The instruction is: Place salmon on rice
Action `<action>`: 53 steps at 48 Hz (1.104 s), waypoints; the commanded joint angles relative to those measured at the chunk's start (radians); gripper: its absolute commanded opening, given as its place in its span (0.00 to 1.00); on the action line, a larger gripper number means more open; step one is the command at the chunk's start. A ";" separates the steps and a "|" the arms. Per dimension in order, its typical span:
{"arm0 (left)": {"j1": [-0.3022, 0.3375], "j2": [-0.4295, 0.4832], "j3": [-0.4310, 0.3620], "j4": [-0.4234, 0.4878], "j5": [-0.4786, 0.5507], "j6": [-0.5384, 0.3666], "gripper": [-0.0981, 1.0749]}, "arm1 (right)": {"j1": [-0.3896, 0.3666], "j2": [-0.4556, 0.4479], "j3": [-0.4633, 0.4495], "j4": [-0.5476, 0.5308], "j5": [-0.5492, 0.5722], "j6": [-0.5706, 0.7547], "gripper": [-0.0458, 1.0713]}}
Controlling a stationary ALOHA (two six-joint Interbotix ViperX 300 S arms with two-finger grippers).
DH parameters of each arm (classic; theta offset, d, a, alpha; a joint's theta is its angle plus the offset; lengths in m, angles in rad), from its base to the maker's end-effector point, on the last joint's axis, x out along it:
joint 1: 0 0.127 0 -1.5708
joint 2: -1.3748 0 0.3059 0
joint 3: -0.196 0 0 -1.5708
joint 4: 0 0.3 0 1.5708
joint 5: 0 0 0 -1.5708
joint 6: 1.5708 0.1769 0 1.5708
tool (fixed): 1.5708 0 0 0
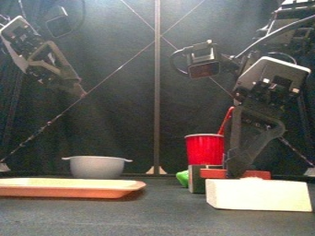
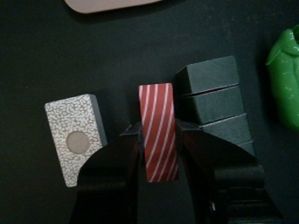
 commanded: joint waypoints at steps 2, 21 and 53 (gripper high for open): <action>-0.002 0.000 -0.011 0.000 0.002 0.000 0.81 | -0.002 -0.034 -0.021 -0.003 -0.002 0.002 0.60; -0.002 0.002 -0.009 0.000 0.002 0.000 0.81 | 0.040 -0.064 -0.044 0.000 0.005 0.003 0.60; -0.002 0.002 -0.006 0.000 0.002 0.000 0.81 | 0.132 -0.014 -0.095 0.051 0.006 0.003 0.60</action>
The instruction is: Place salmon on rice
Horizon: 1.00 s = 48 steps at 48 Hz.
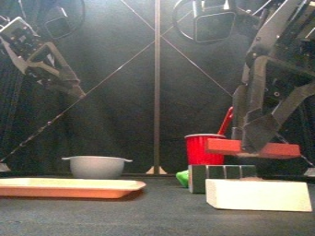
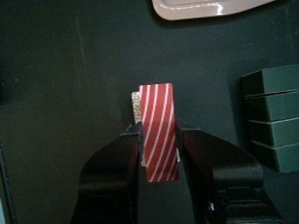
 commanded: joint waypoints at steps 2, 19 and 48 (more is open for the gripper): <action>-0.002 0.000 -0.012 0.000 0.002 0.000 0.81 | 0.002 -0.003 -0.028 0.003 -0.002 -0.002 0.60; -0.002 0.002 -0.012 0.000 0.002 0.000 0.81 | -0.002 0.009 -0.032 0.003 -0.006 -0.002 0.60; -0.002 0.002 -0.012 0.000 0.002 0.000 0.81 | -0.005 0.026 -0.035 0.003 -0.008 -0.002 0.60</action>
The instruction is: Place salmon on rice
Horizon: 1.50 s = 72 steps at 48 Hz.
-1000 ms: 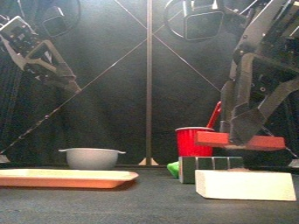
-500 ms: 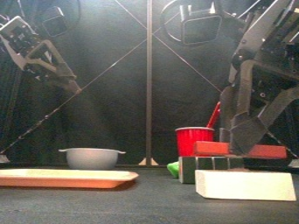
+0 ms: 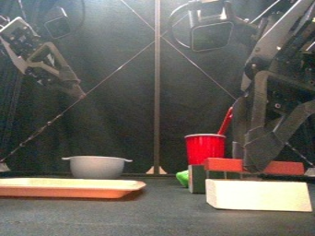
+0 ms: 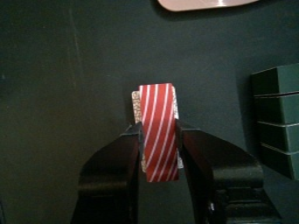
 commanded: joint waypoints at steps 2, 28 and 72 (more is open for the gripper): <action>0.000 0.000 -0.012 0.002 0.002 0.000 0.81 | -0.003 -0.018 -0.020 0.000 -0.005 0.000 0.60; 0.000 0.000 -0.012 0.002 0.002 0.000 0.81 | -0.005 -0.018 -0.020 0.003 -0.002 0.000 0.61; 0.000 0.002 -0.012 0.002 0.002 0.000 0.81 | -0.006 -0.018 -0.018 0.006 0.005 0.000 0.63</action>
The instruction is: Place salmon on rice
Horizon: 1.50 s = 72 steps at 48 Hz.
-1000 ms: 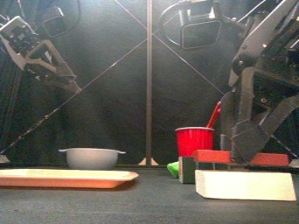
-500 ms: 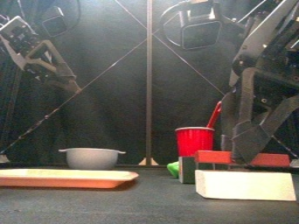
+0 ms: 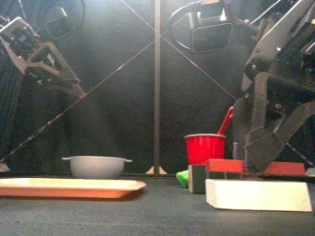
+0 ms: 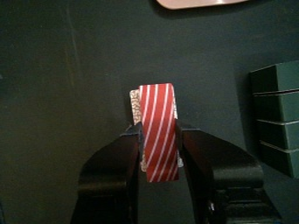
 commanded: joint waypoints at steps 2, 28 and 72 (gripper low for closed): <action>0.000 0.000 -0.012 0.000 0.002 0.000 0.81 | -0.003 -0.018 -0.018 0.000 -0.002 0.000 0.64; 0.000 0.000 -0.012 0.000 0.002 0.000 0.81 | -0.002 -0.018 -0.021 0.000 -0.009 0.000 0.69; 0.000 0.000 -0.012 0.000 0.002 0.000 0.81 | -0.003 -0.018 -0.018 0.008 -0.009 0.000 0.69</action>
